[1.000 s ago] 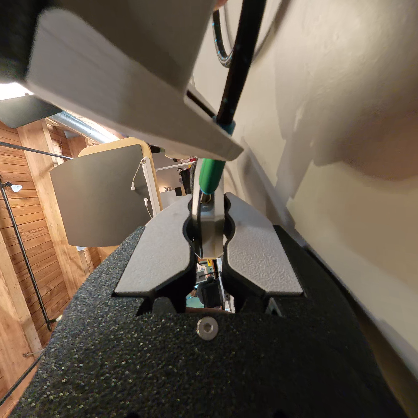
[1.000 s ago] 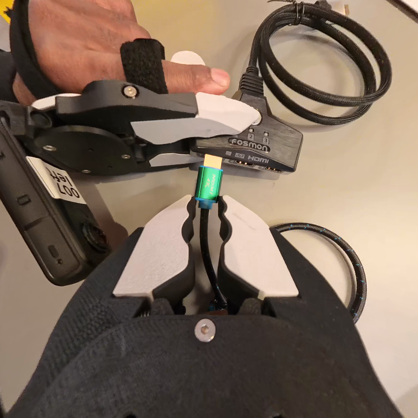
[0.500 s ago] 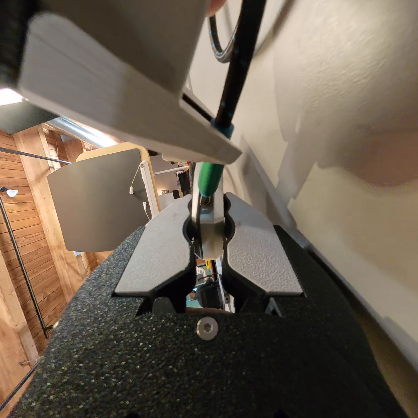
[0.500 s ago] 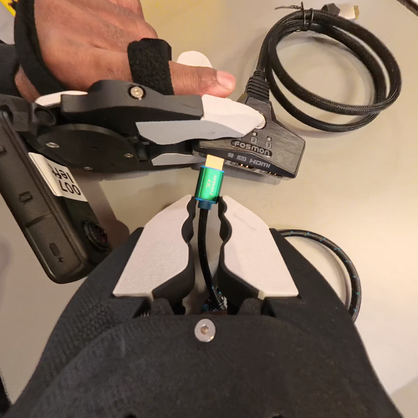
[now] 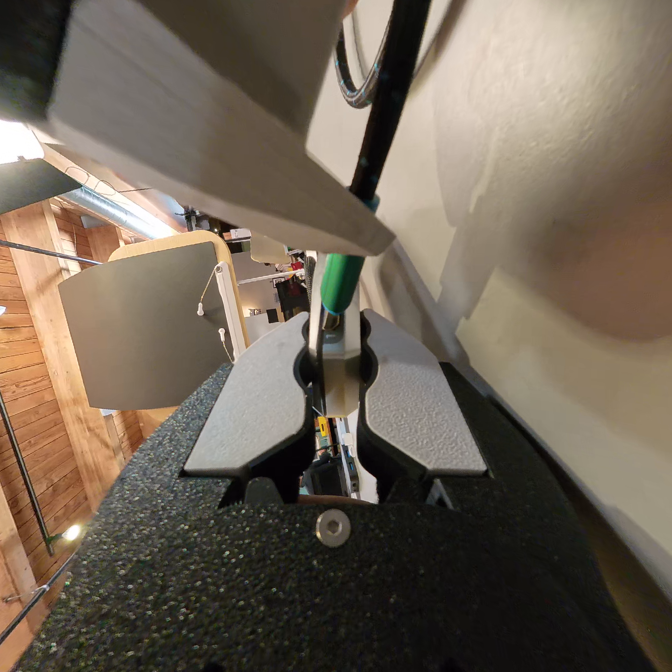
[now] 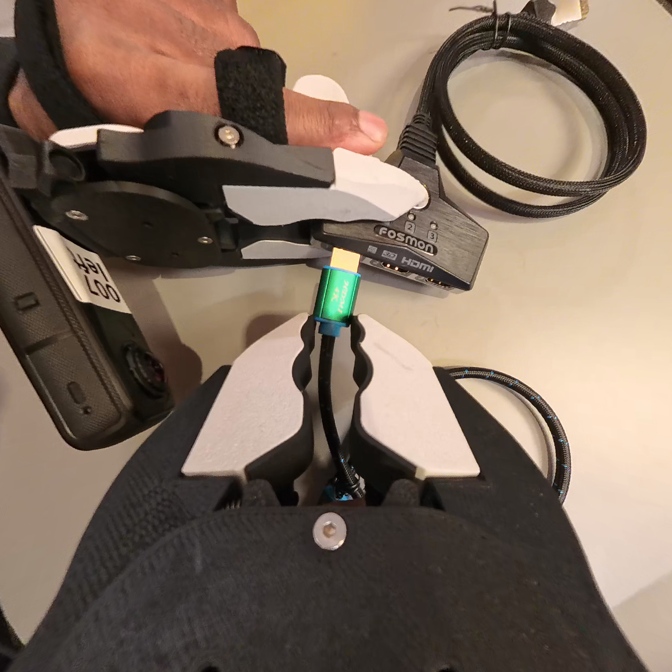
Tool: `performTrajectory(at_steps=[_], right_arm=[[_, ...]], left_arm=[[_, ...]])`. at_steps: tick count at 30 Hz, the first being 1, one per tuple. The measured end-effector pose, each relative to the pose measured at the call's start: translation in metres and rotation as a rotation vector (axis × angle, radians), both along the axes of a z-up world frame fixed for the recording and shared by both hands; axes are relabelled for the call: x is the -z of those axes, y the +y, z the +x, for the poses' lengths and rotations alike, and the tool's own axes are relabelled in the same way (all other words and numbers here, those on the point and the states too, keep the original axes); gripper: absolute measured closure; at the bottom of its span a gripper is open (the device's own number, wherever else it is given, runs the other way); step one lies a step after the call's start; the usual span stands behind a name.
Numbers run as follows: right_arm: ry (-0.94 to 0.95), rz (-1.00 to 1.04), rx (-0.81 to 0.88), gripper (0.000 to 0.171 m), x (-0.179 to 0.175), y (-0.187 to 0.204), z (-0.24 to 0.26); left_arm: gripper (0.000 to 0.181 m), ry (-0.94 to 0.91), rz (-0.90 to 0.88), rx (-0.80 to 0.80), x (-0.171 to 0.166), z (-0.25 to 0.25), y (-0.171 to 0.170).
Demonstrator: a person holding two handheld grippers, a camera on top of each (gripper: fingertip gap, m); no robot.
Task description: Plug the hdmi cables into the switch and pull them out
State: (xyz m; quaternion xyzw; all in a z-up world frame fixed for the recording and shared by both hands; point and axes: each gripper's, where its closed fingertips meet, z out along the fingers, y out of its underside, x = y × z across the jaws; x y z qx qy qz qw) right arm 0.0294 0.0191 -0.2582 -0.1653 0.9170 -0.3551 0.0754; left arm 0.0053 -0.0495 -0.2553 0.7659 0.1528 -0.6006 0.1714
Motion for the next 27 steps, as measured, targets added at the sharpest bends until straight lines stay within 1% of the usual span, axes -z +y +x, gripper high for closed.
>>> performTrajectory(at_steps=[9, 21, 27], right_arm=[[-0.017, 0.017, -0.022, 0.152, 0.0004, 0.0031, 0.0023], [-0.031, 0.037, -0.032, 0.152, 0.0015, 0.0059, 0.0012], [-0.049, 0.031, -0.02, 0.152, -0.0002, 0.0047, 0.0012]], left_arm=[[0.159, 0.0, 0.0, 0.012, -0.0004, -0.0009, 0.0012], [0.159, -0.035, -0.071, 0.063, 0.0009, -0.0009, 0.0061], [0.159, -0.036, -0.093, 0.041, -0.0011, -0.0006, 0.0052]])
